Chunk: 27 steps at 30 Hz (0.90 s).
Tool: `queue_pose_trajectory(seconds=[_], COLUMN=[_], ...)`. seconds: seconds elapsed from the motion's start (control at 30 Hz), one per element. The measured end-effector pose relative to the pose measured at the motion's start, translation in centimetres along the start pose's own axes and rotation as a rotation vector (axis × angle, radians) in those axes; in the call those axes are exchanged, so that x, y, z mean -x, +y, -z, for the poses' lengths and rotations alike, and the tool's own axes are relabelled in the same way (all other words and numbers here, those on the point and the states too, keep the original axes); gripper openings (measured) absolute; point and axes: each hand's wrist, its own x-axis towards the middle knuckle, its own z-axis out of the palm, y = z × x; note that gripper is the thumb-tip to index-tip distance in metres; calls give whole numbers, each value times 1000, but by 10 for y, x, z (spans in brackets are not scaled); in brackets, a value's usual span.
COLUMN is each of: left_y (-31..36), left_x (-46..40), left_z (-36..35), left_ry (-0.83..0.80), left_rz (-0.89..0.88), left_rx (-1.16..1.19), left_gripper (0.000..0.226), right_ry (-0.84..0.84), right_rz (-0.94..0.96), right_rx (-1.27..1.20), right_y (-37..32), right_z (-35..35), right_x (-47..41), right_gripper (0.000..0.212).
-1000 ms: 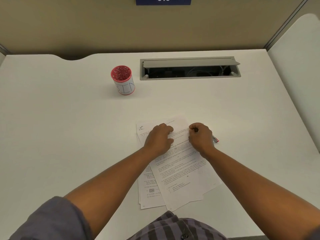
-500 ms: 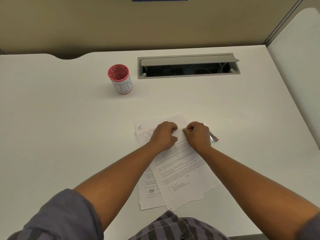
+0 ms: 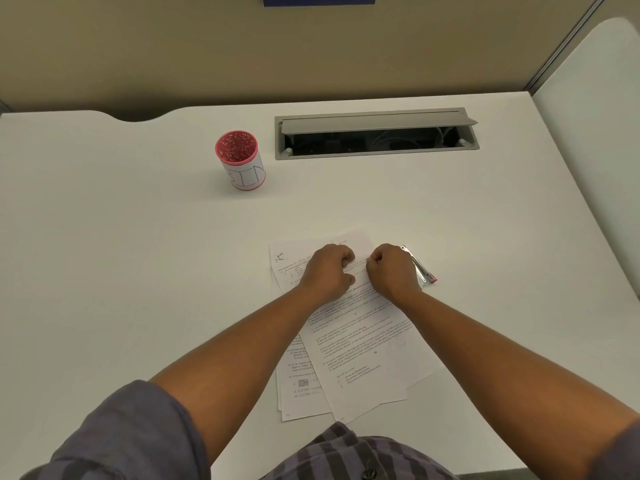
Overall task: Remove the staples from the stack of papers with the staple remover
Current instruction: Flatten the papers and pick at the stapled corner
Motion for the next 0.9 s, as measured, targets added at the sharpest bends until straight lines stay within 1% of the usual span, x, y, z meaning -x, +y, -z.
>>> queue_pose_trajectory(seconds=[0.27, 0.43, 0.6, 0.73, 0.83, 0.9], left_y=[1, -1, -3, -4, -5, -5], left_x=[-1, -2, -2, -3, -3, -3], left_z=[0, -1, -2, -2, -2, -2], left_ry=[2, 2, 5, -2, -2, -3], left_rz=[3, 3, -4, 2, 4, 7], left_rx=[-2, 9, 19, 28, 32, 32], left_gripper=[36, 38, 38, 39, 40, 41], right_ry=[-22, -4, -17, -16, -9, -7], right_rz=[1, 79, 155, 191, 217, 236], right_rx=[-48, 14, 114, 126, 135, 158], right_y=[1, 0, -1, -1, 0, 0], right_z=[3, 1, 0, 1, 1, 0], right_x=[-2, 0, -4, -6, -6, -7], right_gripper=[11, 12, 18, 25, 17, 16])
